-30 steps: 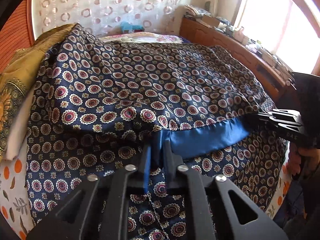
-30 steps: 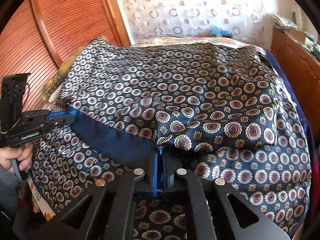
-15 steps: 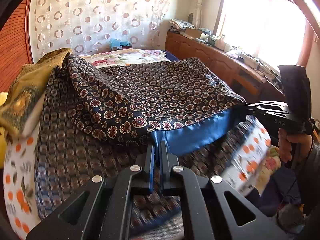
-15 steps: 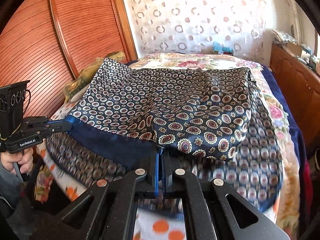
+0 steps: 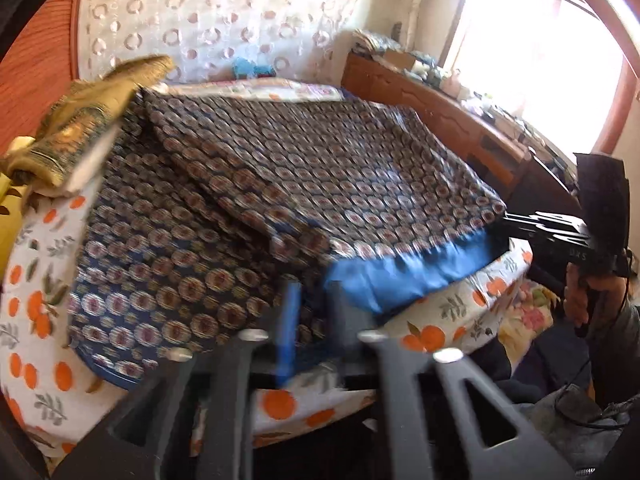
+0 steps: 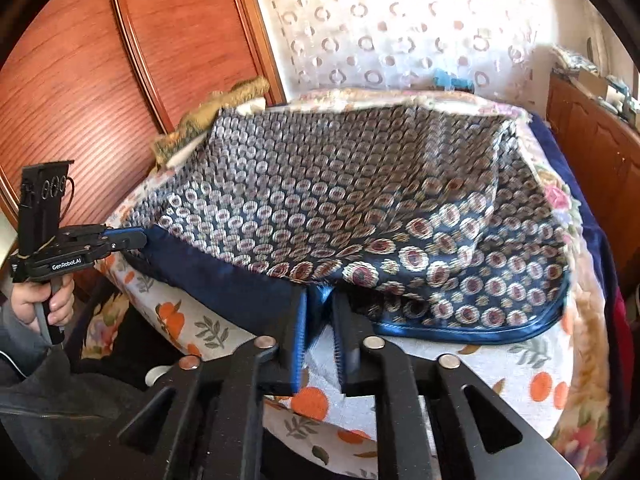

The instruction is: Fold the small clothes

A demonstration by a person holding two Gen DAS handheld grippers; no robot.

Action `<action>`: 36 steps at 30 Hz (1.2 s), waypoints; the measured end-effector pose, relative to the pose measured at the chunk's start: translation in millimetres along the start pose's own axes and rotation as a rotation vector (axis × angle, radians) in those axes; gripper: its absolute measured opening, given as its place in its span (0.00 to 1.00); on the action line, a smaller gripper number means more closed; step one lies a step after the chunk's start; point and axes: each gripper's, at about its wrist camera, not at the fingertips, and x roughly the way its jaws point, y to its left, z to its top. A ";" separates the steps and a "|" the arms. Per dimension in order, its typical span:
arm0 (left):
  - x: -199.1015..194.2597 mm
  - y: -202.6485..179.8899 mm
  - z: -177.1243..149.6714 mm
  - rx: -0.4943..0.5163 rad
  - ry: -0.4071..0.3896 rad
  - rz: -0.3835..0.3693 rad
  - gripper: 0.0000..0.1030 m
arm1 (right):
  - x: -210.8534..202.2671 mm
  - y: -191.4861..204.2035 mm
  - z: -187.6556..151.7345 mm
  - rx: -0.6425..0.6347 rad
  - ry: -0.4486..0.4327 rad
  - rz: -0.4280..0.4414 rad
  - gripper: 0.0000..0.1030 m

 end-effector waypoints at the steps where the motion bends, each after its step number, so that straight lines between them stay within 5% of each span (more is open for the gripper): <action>1: -4.6 3.5 1.1 -0.008 -0.021 0.007 0.42 | -7.1 -3.2 0.6 0.009 -0.022 0.000 0.15; 8: -20.4 40.4 3.2 -0.099 -0.101 0.095 0.45 | -39.0 -31.7 -2.6 0.068 -0.115 -0.116 0.27; 13: 17.5 53.4 25.3 -0.069 -0.015 0.136 0.45 | -16.8 -53.0 -2.0 0.060 -0.067 -0.265 0.27; 25: 81.8 62.0 52.3 -0.026 0.081 0.220 0.44 | 24.6 -58.0 14.3 0.074 -0.025 -0.235 0.27; 28: 87.2 60.0 57.2 -0.018 0.090 0.227 0.15 | 28.6 -56.1 13.4 0.070 -0.019 -0.230 0.27; 32: 85.9 58.9 58.1 0.007 0.090 0.213 0.05 | 31.2 -62.2 2.9 0.075 -0.013 -0.236 0.27; 36: 50.2 62.2 52.0 -0.027 -0.017 0.225 0.04 | 32.1 -68.3 0.2 0.093 -0.013 -0.241 0.27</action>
